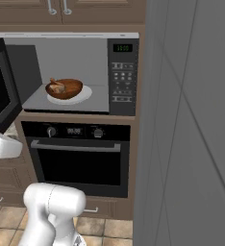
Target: Remove the peach from the bowl and place it on the small plate. Then place the bowl with only the chicken drumstick in the microwave, close the door, and press the start button to microwave the chicken drumstick.
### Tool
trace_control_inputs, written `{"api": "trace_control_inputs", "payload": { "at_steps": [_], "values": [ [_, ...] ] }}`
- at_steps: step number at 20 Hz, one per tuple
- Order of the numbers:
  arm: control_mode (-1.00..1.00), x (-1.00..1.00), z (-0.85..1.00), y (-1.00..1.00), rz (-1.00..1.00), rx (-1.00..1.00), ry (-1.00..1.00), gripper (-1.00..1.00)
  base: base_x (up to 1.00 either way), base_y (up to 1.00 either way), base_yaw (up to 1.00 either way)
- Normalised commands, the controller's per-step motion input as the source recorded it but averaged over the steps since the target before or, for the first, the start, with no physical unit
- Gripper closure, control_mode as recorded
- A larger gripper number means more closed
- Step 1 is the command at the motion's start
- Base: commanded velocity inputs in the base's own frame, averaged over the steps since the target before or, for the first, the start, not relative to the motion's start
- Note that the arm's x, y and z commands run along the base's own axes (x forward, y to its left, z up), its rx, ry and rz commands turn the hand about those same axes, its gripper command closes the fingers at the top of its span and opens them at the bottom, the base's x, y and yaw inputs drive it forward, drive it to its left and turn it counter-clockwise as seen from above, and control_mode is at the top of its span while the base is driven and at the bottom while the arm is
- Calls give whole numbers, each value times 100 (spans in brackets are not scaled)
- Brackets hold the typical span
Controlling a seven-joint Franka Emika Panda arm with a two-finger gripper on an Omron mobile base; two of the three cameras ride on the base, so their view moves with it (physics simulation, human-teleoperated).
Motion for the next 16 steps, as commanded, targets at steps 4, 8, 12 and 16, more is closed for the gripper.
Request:
{"api": "trace_control_inputs", "payload": {
  "at_steps": [4, 8, 12, 16],
  "values": [
    [-100, -40, -35, -1, 0, -13, 0, -100, 0, 0, 0],
    [-100, -52, -21, -21, 0, -13, 1, -100, 0, 0, 0],
    [-100, -100, 0, -24, 12, -14, -14, -100, 0, 0, 0],
    [-100, -99, 0, 1, 27, -21, -9, -100, 0, 0, 0]
  ]
}}
